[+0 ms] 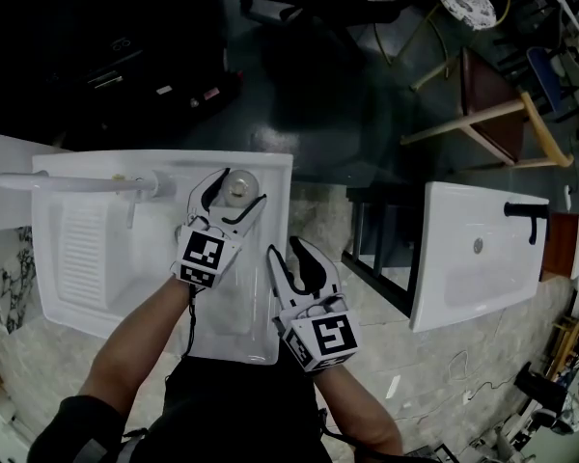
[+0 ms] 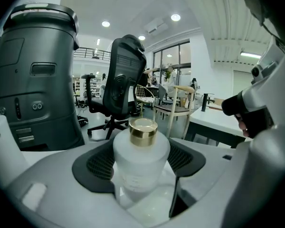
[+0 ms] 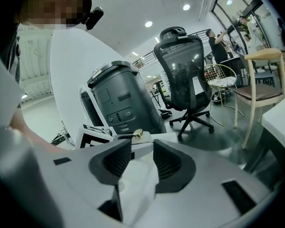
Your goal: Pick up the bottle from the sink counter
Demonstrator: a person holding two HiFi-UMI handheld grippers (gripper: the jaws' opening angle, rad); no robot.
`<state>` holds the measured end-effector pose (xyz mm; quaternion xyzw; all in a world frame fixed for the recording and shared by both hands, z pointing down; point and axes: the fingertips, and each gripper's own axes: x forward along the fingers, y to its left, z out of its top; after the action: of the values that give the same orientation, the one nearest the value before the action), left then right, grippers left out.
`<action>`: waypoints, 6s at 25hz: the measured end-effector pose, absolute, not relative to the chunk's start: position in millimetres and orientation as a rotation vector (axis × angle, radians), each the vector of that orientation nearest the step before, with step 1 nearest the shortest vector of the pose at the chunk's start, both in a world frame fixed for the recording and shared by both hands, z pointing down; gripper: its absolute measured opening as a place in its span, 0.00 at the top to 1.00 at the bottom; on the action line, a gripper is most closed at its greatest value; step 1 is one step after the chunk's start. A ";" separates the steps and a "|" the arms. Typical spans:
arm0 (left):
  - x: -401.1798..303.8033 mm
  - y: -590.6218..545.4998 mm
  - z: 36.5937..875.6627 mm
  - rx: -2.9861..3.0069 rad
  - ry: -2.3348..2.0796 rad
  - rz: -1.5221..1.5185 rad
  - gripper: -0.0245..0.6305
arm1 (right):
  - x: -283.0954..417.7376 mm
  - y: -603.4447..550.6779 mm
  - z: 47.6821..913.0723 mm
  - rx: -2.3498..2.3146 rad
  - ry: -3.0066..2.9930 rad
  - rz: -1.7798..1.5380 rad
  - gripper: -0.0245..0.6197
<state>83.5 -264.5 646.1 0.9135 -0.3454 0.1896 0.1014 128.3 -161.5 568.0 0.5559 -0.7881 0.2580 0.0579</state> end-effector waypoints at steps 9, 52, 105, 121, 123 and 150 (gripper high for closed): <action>76.7 -249.8 640.0 2.682 -1.016 0.560 0.45 | 122.4 -153.6 566.4 1.651 -2.405 0.800 0.74; 31.2 -117.7 469.8 2.704 -0.922 0.333 0.45 | 114.4 -79.5 509.2 1.666 -2.423 0.742 0.74; 15.4 -54.4 386.0 2.769 -0.887 0.243 0.45 | 107.1 -72.3 418.9 1.788 -2.538 0.408 0.95; 17.7 -58.3 388.1 2.774 -0.884 0.252 0.45 | 108.7 -74.8 415.4 1.776 -2.552 0.372 0.95; 17.7 -58.2 390.0 2.768 -0.886 0.258 0.45 | 108.5 -74.8 415.4 1.773 -2.556 0.373 0.95; 16.4 -64.3 390.5 2.779 -0.880 0.260 0.45 | 104.6 -74.5 417.4 1.757 -2.546 0.370 0.95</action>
<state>16.4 -64.3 390.5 0.9440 -0.2991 0.0884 0.1073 104.6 -74.5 417.4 0.5639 -0.8171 0.1187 0.0130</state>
